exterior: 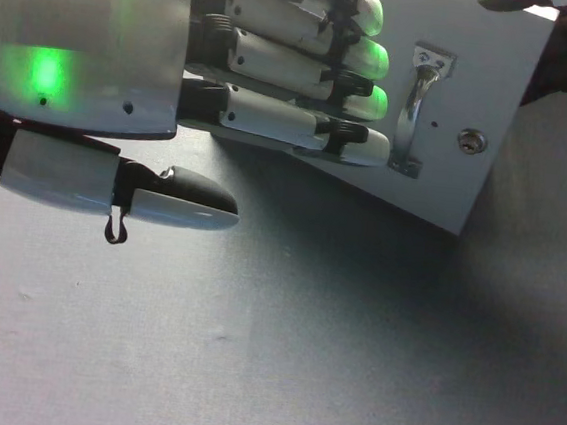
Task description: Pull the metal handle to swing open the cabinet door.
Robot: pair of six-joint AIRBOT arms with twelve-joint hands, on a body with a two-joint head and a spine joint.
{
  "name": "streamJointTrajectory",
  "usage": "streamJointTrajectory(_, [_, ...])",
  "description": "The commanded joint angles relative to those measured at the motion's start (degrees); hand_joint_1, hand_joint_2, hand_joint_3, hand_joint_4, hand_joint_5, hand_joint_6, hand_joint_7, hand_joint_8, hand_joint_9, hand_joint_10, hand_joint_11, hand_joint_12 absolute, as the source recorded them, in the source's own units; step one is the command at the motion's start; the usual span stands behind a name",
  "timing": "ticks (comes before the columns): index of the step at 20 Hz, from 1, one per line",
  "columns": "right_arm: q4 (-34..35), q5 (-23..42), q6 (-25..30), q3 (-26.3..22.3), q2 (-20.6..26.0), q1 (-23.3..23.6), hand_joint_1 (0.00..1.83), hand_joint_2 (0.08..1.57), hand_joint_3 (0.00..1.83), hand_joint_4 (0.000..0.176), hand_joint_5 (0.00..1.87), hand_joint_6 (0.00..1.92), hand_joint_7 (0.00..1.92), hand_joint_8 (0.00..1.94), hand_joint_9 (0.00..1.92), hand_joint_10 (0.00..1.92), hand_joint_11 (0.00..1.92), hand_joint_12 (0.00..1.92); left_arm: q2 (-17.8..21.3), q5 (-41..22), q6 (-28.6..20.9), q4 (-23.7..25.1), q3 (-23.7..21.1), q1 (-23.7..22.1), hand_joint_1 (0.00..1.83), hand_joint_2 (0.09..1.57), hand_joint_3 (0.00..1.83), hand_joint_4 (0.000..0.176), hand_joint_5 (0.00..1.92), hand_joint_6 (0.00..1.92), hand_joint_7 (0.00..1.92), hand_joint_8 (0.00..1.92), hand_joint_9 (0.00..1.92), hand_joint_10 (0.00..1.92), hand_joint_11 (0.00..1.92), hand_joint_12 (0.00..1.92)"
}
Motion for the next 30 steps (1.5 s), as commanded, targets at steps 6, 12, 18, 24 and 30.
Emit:
streamJointTrajectory(6, [-1.9, 3.9, 1.5, 0.0, 0.2, 1.3, 0.0, 1.57, 0.1, 0.0, 0.41, 0.0, 0.42, 0.0, 0.39, 0.0, 0.0, 1.02, 0.4, -1.4, 0.4, -5.7, 0.1, -0.5, 0.0, 1.56, 0.0, 0.0, 0.4, 0.01, 0.45, 0.0, 0.42, 0.0, 0.05, 0.81])
streamJointTrajectory(12, [-2.1, 4.2, 4.8, -1.7, 0.2, 1.3, 0.0, 1.57, 0.11, 0.0, 0.41, 0.0, 0.43, 0.0, 0.39, 0.0, 0.0, 1.02, 0.4, -1.4, 0.4, -5.7, 0.1, -0.5, 0.0, 1.56, 0.0, 0.0, 0.39, 0.0, 0.45, 0.0, 0.42, 0.0, 0.05, 0.82])
streamJointTrajectory(18, [-2.1, 4.0, 15.4, -2.3, -0.2, 1.4, 0.0, 1.57, 0.1, 0.0, 0.4, 0.0, 0.41, 0.0, 0.38, 0.0, 0.0, 1.0, 0.4, -1.4, 0.4, -5.7, 0.1, -0.5, 0.0, 1.56, 0.0, 0.0, 0.39, 0.0, 0.45, 0.0, 0.42, 0.0, 0.04, 0.83])
streamJointTrajectory(24, [0.1, 1.8, 16.4, -3.0, -0.5, 1.3, 0.0, 1.57, 0.11, 0.0, 0.41, 0.0, 0.43, 0.0, 0.39, 0.0, 0.0, 1.03, 0.4, -1.4, 0.4, -5.7, 0.1, -0.5, 0.0, 1.56, 0.0, 0.0, 0.39, 0.0, 0.45, 0.0, 0.42, 0.0, 0.04, 0.84])
streamJointTrajectory(30, [9.2, -2.9, 16.5, -4.8, 0.1, 1.1, 0.0, 1.57, 0.11, 0.0, 0.4, 0.0, 0.42, 0.0, 0.39, 0.0, 0.0, 1.01, 0.4, -1.4, 0.4, -5.7, 0.1, -0.5, 0.0, 1.56, 0.0, 0.0, 0.4, 0.0, 0.46, 0.0, 0.43, 0.01, 0.04, 0.84])
